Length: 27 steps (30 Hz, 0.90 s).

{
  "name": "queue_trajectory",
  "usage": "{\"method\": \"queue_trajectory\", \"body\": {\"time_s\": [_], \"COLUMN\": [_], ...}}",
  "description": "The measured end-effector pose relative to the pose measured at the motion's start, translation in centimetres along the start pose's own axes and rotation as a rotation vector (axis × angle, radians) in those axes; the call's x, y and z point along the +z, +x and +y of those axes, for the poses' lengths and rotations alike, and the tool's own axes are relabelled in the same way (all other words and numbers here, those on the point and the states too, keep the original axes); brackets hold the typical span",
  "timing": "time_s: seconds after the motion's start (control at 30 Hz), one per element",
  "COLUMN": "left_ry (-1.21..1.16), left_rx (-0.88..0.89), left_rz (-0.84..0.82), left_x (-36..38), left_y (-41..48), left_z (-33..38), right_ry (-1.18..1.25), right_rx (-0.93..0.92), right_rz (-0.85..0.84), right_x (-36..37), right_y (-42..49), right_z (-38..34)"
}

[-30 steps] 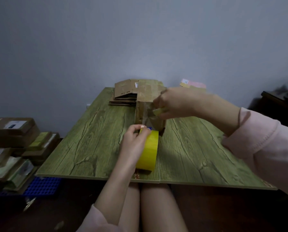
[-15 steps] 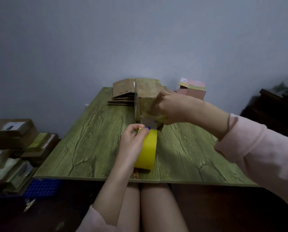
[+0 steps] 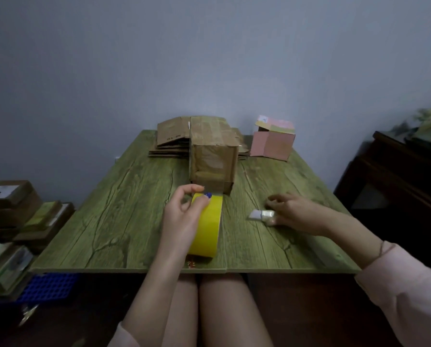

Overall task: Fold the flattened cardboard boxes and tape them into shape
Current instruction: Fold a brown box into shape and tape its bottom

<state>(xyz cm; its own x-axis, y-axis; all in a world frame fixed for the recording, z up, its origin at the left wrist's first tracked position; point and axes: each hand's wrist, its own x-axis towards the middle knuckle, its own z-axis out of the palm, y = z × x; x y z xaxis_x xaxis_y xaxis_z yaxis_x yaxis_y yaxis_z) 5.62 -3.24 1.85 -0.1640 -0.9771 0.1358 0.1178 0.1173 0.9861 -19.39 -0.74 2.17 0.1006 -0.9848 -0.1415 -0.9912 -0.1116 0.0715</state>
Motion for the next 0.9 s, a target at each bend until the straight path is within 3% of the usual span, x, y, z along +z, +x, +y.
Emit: {"method": "queue_trajectory", "body": {"time_s": [0.13,0.27,0.33,0.5,0.7,0.9], "left_ry": [-0.010,0.003,-0.002,-0.006,-0.029,-0.048], "left_rx": [0.030,0.040,0.041,0.035,0.024,0.048], "left_rz": [-0.015,-0.015,0.003,0.023,-0.028,-0.031], "left_x": [-0.3,-0.9,-1.4,-2.8,-2.4,-2.5], "left_y": [-0.1,0.0,0.1,0.6,0.8,0.9], "left_z": [-0.4,-0.3,-0.2,-0.3,-0.7,-1.0], "right_ry": [0.174,0.350,0.338,0.147,-0.160,-0.297], "right_rx": [-0.009,-0.168,-0.238,-0.295,-0.317,-0.318], "right_rz": [0.017,0.545,0.708,0.698,1.097,1.094], "right_x": [-1.5,-6.2,-7.9,-8.0,-5.2,-5.4], "right_y": [0.5,3.1,5.5,11.5,14.0,14.3], "right_z": [-0.3,-2.2,-3.3,-5.2,-5.5,-5.5]}}
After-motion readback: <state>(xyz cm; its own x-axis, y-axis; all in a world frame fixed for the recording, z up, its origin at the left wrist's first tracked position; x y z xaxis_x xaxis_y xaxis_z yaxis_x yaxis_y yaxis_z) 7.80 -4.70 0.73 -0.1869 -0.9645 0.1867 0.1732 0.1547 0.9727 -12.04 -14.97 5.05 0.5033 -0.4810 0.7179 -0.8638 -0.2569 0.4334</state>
